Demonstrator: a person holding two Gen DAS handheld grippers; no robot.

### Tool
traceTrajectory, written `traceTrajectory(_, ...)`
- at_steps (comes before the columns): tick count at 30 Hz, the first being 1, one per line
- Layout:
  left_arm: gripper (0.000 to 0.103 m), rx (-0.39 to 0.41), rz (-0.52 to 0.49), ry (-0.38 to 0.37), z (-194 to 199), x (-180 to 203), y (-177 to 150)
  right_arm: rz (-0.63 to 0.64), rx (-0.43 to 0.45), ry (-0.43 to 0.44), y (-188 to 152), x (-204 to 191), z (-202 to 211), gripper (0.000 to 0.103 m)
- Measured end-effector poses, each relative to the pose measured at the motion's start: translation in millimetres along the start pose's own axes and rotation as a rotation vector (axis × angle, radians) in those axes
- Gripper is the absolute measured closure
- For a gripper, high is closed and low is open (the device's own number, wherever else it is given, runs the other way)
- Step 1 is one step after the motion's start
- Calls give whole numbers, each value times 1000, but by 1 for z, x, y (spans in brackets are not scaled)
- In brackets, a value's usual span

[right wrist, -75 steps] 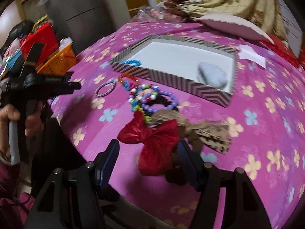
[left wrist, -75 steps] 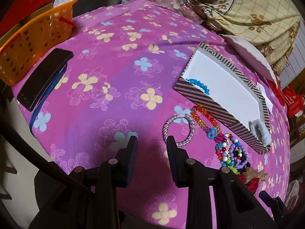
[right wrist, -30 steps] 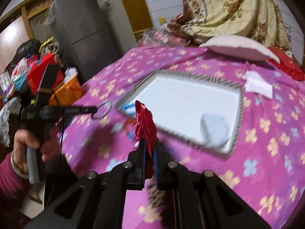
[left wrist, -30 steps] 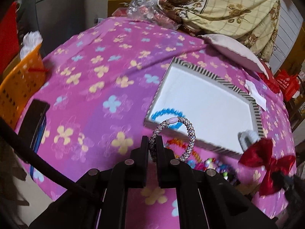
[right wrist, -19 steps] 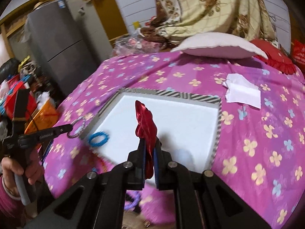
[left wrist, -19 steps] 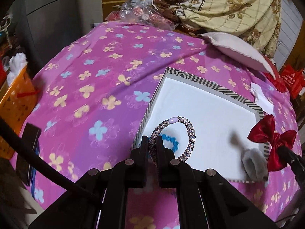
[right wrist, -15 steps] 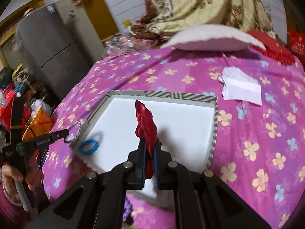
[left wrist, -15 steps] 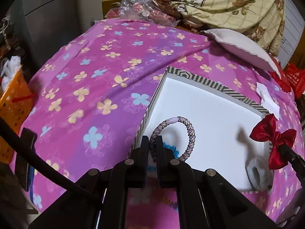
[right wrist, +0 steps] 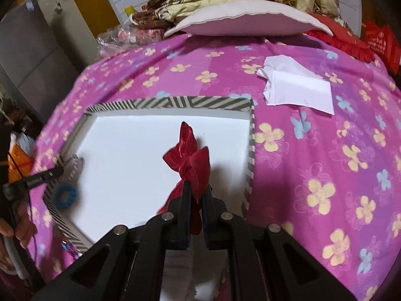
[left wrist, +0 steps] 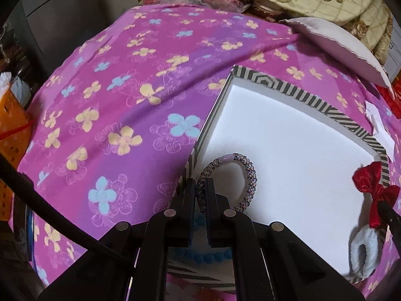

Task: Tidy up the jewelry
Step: 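Lower both items into the tray and open both tools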

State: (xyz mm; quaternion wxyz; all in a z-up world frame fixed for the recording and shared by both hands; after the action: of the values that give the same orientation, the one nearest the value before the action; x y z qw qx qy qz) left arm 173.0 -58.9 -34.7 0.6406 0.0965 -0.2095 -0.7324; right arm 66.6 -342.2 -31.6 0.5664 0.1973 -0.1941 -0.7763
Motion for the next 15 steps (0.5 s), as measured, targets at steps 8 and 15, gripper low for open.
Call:
traceTrajectory(8, 81, -1, 28, -9, -1, -1, -5, -21, 20, -10, -3, 5, 11, 59)
traceTrajectory(15, 63, 12, 33, -51, 15, -1, -9, -20, 35, -4, -7, 7, 29, 53)
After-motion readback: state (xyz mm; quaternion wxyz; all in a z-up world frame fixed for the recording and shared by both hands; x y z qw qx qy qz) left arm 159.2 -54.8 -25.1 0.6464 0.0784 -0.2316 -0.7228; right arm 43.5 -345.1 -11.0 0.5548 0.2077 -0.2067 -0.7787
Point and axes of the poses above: each gripper's, at about its wrist camera, not at the fingertips, and z roughly against the way its jaws point, x to its right, y to its top, the point moved 1 cm from there along -z, roughly the way its jaws point, and after that the axes turned 7 degrees about -y, right-handed, at the moved point
